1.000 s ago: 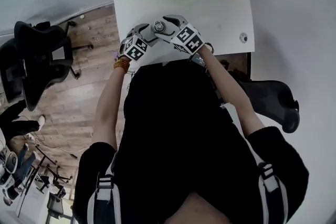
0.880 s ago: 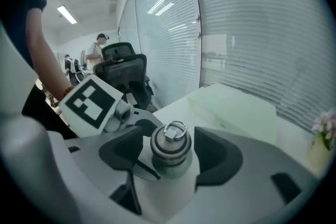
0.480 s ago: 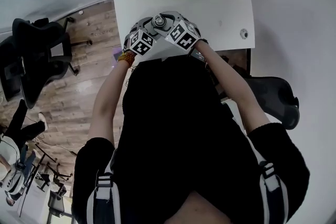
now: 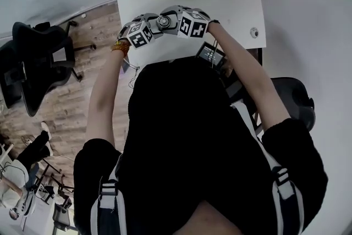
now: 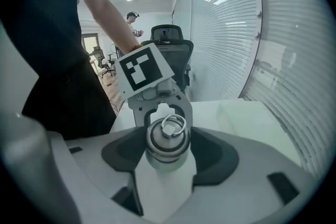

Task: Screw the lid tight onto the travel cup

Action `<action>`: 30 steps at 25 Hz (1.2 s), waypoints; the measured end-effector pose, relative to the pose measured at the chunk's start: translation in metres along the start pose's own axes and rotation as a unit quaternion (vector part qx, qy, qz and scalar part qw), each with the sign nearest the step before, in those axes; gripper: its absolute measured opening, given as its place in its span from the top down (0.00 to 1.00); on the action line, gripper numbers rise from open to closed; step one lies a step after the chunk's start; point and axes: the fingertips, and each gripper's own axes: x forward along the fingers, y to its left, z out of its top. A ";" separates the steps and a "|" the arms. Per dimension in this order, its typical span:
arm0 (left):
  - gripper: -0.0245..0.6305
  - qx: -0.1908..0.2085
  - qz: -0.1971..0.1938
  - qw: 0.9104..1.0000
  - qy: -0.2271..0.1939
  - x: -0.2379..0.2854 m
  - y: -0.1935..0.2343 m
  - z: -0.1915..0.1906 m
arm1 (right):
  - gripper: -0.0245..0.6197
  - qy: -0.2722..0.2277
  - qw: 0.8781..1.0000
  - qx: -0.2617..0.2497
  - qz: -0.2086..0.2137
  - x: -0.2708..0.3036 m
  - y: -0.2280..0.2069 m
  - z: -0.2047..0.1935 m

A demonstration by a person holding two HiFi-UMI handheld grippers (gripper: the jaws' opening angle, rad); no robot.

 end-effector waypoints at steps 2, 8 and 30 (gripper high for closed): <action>0.45 -0.034 0.041 0.999 -0.012 -0.003 0.001 -0.001 | 0.47 -0.015 0.999 0.037 -0.023 -0.006 -0.002 0.000; 0.41 -0.178 0.157 0.969 -0.063 -0.007 0.002 0.006 | 0.47 -0.067 0.964 0.213 -0.147 -0.028 -0.022 0.003; 0.41 -0.072 0.013 0.996 -0.041 0.001 -0.002 0.002 | 0.55 -0.029 0.996 0.080 -0.007 -0.007 0.003 0.001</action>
